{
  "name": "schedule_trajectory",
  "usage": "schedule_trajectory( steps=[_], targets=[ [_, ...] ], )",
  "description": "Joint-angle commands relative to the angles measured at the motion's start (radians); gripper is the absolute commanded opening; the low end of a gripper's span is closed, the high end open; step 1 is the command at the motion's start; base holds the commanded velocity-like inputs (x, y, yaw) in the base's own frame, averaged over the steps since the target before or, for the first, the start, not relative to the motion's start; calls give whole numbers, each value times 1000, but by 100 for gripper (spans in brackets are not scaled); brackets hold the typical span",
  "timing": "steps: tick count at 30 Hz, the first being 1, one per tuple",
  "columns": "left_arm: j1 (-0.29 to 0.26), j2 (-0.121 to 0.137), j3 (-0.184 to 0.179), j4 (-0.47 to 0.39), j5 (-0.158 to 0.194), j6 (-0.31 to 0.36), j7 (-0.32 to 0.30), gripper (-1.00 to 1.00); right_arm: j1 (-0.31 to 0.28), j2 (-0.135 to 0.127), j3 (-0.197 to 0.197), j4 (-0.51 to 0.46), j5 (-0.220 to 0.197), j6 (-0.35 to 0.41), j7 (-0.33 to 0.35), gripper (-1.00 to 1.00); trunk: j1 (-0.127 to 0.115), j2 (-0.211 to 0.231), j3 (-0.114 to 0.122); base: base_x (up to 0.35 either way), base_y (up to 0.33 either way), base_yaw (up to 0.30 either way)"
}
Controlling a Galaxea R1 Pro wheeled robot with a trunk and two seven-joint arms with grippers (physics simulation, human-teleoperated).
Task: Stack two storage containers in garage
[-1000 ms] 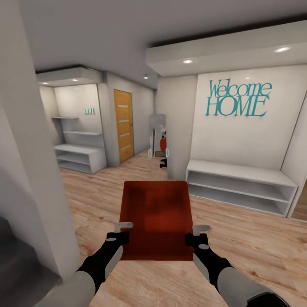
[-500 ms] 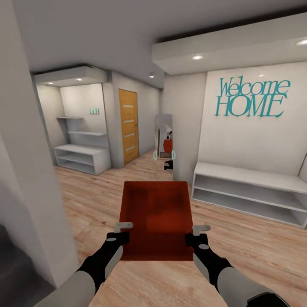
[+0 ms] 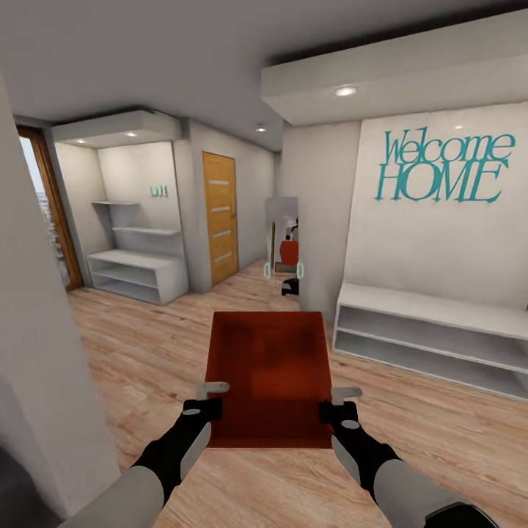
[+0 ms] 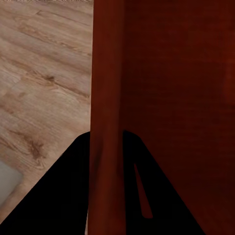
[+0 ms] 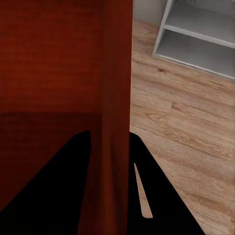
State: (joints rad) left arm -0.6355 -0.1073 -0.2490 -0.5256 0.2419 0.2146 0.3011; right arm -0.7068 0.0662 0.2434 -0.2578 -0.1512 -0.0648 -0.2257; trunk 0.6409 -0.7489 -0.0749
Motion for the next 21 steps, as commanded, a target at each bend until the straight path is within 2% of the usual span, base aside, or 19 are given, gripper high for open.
schedule_trajectory(
  steps=[1, 21],
  targets=[
    [-1, 0, 13, -17, 46, -35, 19, -100, 0, 18, -19, 3, -14, -6, -1, -100, 1, -1, -2, 326, 0, 0],
    [-1, 0, 13, -17, 46, -35, 21, -100, 0, 19, -19, 3, -14, -6, -1, -100, 1, -1, -2, 326, -6, 0]
  ],
)
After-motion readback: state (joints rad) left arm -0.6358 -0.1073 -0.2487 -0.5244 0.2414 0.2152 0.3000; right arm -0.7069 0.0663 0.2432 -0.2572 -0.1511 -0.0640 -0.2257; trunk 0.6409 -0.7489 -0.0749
